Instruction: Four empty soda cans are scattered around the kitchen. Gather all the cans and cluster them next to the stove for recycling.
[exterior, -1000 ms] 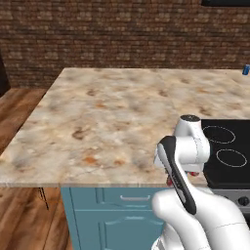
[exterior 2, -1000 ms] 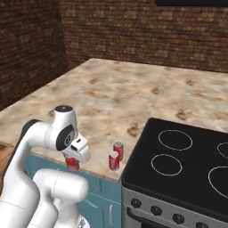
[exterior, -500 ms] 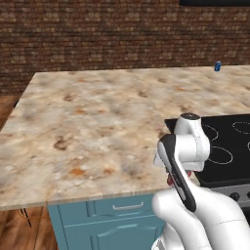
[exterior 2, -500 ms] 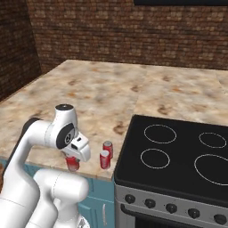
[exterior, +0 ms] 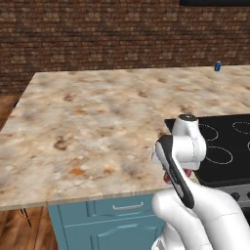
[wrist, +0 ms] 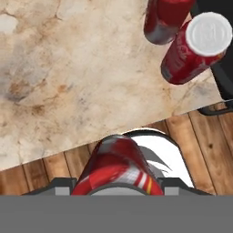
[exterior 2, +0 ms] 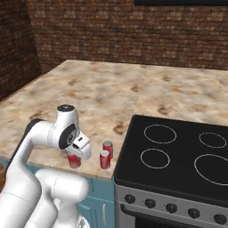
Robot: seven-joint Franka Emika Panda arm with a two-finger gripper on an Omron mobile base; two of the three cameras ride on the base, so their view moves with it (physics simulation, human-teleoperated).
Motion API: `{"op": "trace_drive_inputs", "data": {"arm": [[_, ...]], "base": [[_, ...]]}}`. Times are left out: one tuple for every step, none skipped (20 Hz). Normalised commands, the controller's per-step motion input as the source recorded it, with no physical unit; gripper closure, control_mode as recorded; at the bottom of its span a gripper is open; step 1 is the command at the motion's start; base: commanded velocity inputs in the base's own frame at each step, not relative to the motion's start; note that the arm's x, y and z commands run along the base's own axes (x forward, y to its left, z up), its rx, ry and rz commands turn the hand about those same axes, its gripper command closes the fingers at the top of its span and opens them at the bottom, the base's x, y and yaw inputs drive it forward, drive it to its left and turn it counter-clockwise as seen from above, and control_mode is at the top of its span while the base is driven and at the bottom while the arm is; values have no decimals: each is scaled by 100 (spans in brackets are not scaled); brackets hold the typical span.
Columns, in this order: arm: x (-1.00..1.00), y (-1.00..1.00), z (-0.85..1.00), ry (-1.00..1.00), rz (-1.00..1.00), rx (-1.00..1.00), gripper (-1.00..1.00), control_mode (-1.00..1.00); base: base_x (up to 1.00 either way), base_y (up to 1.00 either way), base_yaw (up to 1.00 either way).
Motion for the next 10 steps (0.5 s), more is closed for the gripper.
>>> {"op": "trace_drive_inputs", "data": {"arm": [[100, 15, 0, 11, -4, 0, 100, -100], [100, 0, 0, 13, -1, 0, 100, -100], [100, 0, 0, 16, 0, 0, 100, -100], [100, 0, 0, 18, 0, 0, 100, -100], [100, 0, 0, 17, 0, 0, 100, -100], [100, -7, 0, 17, 2, 0, 100, -100], [100, -19, 0, 13, 3, 0, 100, -100], [100, -35, 0, 8, 13, 0, 100, -100], [100, -38, 0, 11, 21, 0, 100, -100], [100, -29, 0, 11, 19, 0, 100, -100]], "base": [[0, 0, 0], [0, 0, 0], [0, 0, 0], [0, 0, 0], [0, 0, 0], [0, 0, 0], [0, 0, 0], [0, 0, 0], [0, 0, 0], [0, 0, 0]]}}
